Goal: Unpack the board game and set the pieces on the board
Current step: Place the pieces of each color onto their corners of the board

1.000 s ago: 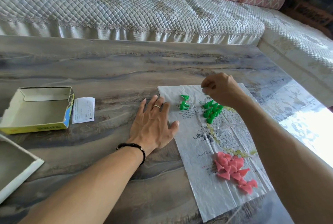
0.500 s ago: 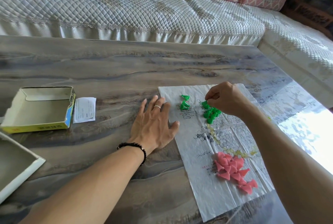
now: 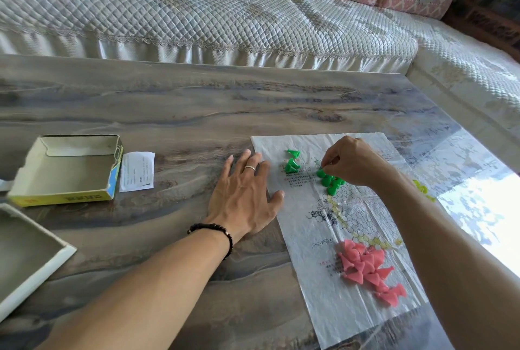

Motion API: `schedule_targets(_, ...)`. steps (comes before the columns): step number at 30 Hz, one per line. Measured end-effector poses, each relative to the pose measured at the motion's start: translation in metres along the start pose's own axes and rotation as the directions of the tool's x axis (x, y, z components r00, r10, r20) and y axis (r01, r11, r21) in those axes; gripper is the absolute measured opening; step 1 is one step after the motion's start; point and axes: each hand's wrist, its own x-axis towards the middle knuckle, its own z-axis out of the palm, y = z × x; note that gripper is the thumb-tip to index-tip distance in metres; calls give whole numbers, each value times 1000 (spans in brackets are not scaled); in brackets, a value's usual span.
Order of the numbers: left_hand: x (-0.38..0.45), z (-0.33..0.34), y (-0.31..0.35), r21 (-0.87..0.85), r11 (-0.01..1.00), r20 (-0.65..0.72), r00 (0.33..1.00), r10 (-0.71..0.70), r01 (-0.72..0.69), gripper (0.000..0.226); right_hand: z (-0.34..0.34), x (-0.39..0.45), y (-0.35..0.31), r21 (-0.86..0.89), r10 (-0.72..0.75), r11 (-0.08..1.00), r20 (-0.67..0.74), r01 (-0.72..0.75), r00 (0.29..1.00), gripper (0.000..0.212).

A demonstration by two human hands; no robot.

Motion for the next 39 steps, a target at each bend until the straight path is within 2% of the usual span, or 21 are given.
schedule_targets(3, 0, 0, 0, 3, 1000, -5, 1000, 4, -4, 67, -1, -1, -3, -4, -8, 1000, -14, 8, 1000, 11)
schedule_targets(9, -1, -2, 0, -11, 1000, 6, 1000, 3, -3, 65, 1, 9, -22, 55, -122, 990, -141, 131, 982, 10)
schedule_targets(13, -1, -2, 1, -4, 1000, 7, 1000, 4, -4, 65, 10, 26, -36, 95, -110, 987, -208, 131, 972, 8)
schedule_targets(15, -1, -2, 1, -3, 1000, 3, 1000, 3, -3, 65, 16, 35, -40, 105, -83, 989, -183, 104, 980, 7)
schedule_targets(21, -1, -3, 1, 4, 1000, 12, 1000, -1, 1, 67, 24, 45, -43, 54, -62, 996, -91, 67, 994, 22)
schedule_targets(23, -1, -4, 1, 2, 1000, 19, 1000, -1, 1, 67, 20, 44, -41, 103, -40, 993, -150, 56, 988, 24)
schedule_targets(26, -1, -4, 1, -3, 1000, 22, 1000, 3, -3, 66, 9, 39, -32, 183, 20, 983, -250, 27, 968, 16)
schedule_targets(31, -1, -5, 1, -4, 1000, 32, 999, 0, 1, 66, -7, 27, -10, 141, 43, 990, -352, 8, 935, 15)
schedule_targets(35, -1, -5, 1, 5, 1000, 28, 1000, -2, 2, 67, -13, 20, 0, 148, 76, 988, -284, -35, 956, 16)
schedule_targets(39, -1, -4, 1, 11, 1000, 30, 1000, -5, 5, 66, -12, 19, 7, 85, 71, 995, -153, -59, 986, 20)
